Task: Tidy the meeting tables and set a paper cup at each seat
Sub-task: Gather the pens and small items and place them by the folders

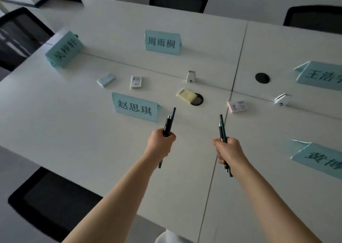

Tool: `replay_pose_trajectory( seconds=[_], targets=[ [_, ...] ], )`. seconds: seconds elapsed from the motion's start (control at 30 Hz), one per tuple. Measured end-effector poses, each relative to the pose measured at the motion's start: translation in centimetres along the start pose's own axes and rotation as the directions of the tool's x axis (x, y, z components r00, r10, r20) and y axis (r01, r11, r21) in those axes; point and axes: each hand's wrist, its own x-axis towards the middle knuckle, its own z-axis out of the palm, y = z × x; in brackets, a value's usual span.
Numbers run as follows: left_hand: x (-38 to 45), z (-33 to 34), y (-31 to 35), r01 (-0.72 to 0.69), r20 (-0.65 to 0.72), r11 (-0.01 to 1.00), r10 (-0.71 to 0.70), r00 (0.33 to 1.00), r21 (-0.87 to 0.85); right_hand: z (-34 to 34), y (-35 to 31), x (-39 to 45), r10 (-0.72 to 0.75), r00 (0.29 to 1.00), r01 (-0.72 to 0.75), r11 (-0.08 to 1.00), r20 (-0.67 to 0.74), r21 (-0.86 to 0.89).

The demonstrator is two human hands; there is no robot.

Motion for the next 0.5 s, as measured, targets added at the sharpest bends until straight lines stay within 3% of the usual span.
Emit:
replay_pose_trajectory(
  seconds=[0.13, 0.17, 0.27, 0.4, 0.5],
  targets=[
    [7.0, 2.2, 4.8, -0.129, 0.008, 0.92, 0.135, 0.991, 0.369, -1.4, -4.0, 7.3, -0.055, 0.994, 0.033, 0.973, -0.092, -0.227],
    [8.4, 2.6, 5.8, -0.176, 0.035, 0.869, 0.181, 0.983, 0.462, -1.7, -4.8, 8.7, -0.12, 0.986, 0.068, 0.922, -0.114, -0.38],
    [12.5, 3.5, 8.3, -0.294, 0.12, 0.681, 0.292, 0.949, 0.671, -2.9, -6.5, 12.7, -0.309, 0.95, 0.157, 0.61, -0.05, -0.777],
    [18.2, 4.0, 10.3, -0.392, 0.273, 0.394, 0.325, 0.905, 0.831, -5.5, -7.2, 17.9, -0.385, 0.918, 0.262, 0.41, 0.095, -0.873],
    [22.1, 4.4, 10.9, -0.472, 0.411, 0.165, 0.3, 0.861, 0.866, -6.7, -6.9, 20.9, -0.344, 0.925, 0.269, 0.294, 0.161, -0.917]
  ],
)
